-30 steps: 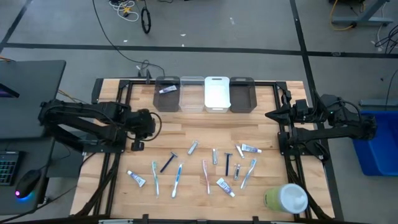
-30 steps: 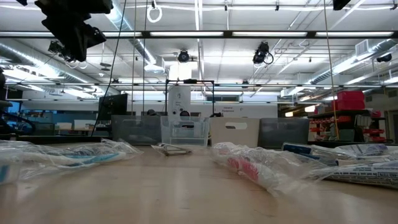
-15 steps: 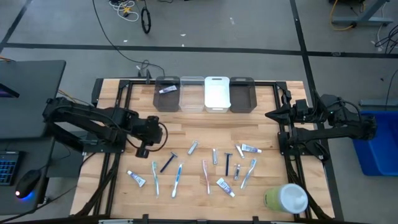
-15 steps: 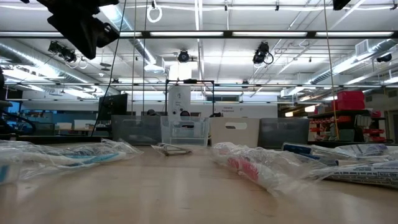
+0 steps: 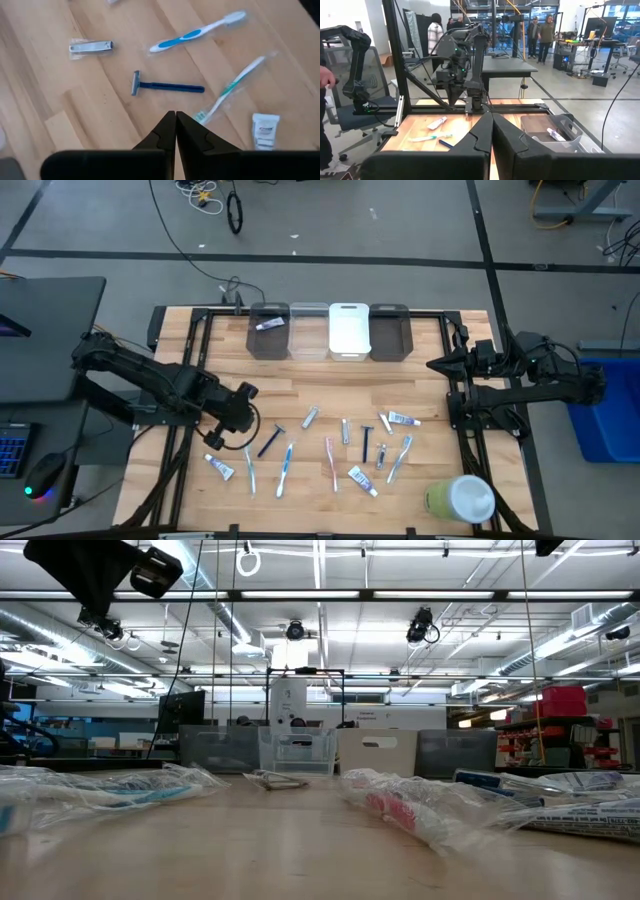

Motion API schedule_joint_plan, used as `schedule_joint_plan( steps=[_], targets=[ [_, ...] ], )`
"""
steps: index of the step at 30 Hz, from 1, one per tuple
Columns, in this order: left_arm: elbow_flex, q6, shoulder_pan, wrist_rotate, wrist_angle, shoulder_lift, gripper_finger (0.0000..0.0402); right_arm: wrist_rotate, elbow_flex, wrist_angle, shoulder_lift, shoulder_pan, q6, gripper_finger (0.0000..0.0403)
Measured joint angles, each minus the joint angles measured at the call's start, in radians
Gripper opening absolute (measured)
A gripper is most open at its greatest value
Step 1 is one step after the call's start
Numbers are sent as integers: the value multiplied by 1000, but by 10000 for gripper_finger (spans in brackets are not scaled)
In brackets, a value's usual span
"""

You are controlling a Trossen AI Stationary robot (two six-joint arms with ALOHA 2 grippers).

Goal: Pick & Place Travel size toiletries
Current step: Put the white toothpaste into the left black bin

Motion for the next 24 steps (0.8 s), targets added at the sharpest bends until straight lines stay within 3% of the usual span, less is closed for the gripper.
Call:
schedule_joint_plan(
  steps=[8,16,24],
  targets=[
    [0,2,-2,2,0,0,53,0,0,0,0,0,0,13],
    [0,-45,-8,35,-12,0,125,0,0,0,0,0,0,14],
    [0,-92,-104,79,-39,0,189,0,0,0,0,0,0,14]
  ],
)
